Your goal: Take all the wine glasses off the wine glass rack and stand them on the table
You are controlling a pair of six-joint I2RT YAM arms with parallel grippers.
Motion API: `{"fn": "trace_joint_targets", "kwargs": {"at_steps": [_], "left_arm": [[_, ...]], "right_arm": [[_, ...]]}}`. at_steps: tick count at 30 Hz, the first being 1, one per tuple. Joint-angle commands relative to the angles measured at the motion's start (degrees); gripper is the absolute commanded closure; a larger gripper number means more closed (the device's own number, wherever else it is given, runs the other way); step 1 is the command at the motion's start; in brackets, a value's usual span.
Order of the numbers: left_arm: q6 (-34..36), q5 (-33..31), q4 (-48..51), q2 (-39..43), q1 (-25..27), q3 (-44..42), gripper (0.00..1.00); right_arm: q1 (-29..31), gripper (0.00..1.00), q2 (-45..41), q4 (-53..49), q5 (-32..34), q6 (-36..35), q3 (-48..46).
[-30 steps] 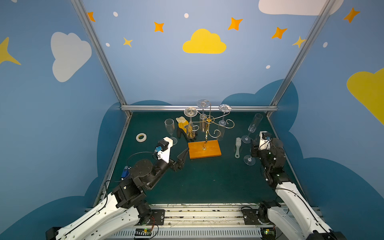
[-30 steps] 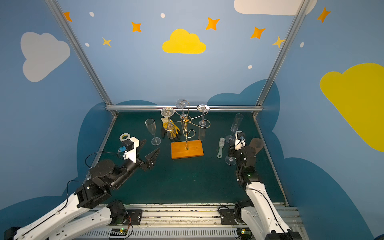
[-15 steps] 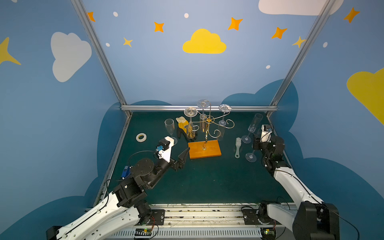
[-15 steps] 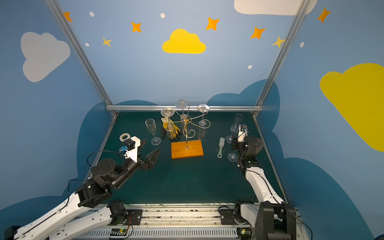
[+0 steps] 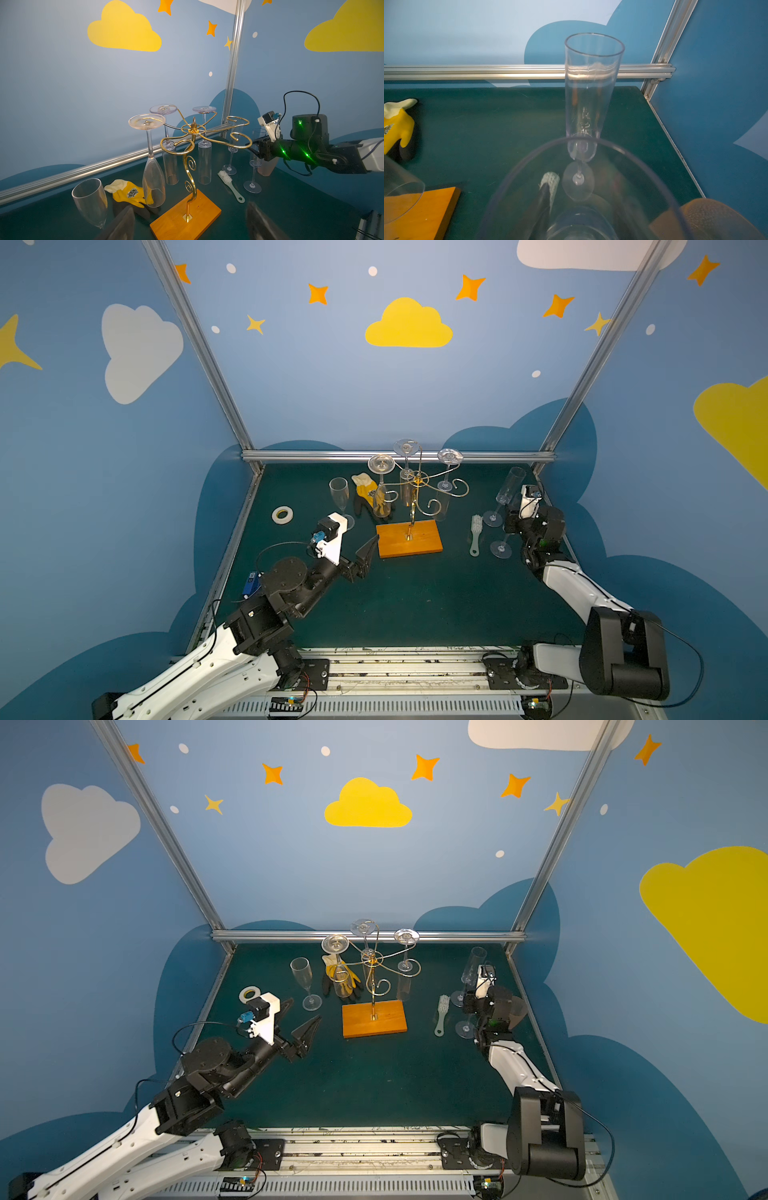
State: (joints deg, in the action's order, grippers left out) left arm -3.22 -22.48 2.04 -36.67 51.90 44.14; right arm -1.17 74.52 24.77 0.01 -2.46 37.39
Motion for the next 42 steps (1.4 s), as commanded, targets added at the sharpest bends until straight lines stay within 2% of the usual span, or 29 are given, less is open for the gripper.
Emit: {"fn": "trace_joint_targets", "kwargs": {"at_steps": [1, 9, 22, 31, 42], "left_arm": [[0.32, -0.02, -1.38, 0.28, -0.27, 1.56, 0.17], [0.41, -0.02, -1.43, -0.08, -0.31, 1.83, 0.17], [0.36, 0.07, -1.34, 0.03, -0.42, 1.69, 0.17], [0.24, 0.16, -1.00, 0.79, -0.40, 1.39, 0.17], [0.41, 0.33, -1.25, 1.11, -0.44, 1.55, 0.17]], "right_arm": [[-0.93, 0.78, 1.84, 3.93, -0.51, -0.62, 2.76], [-2.34, 0.78, 6.45, 6.60, -1.31, -0.96, 4.34], [-2.73, 0.74, 8.49, 5.53, -1.72, -1.95, 4.98], [-2.76, 0.45, 7.31, 3.28, -1.44, -1.93, 5.13], [-2.76, 0.30, 4.18, 1.74, -1.59, -2.13, 4.57]]}}
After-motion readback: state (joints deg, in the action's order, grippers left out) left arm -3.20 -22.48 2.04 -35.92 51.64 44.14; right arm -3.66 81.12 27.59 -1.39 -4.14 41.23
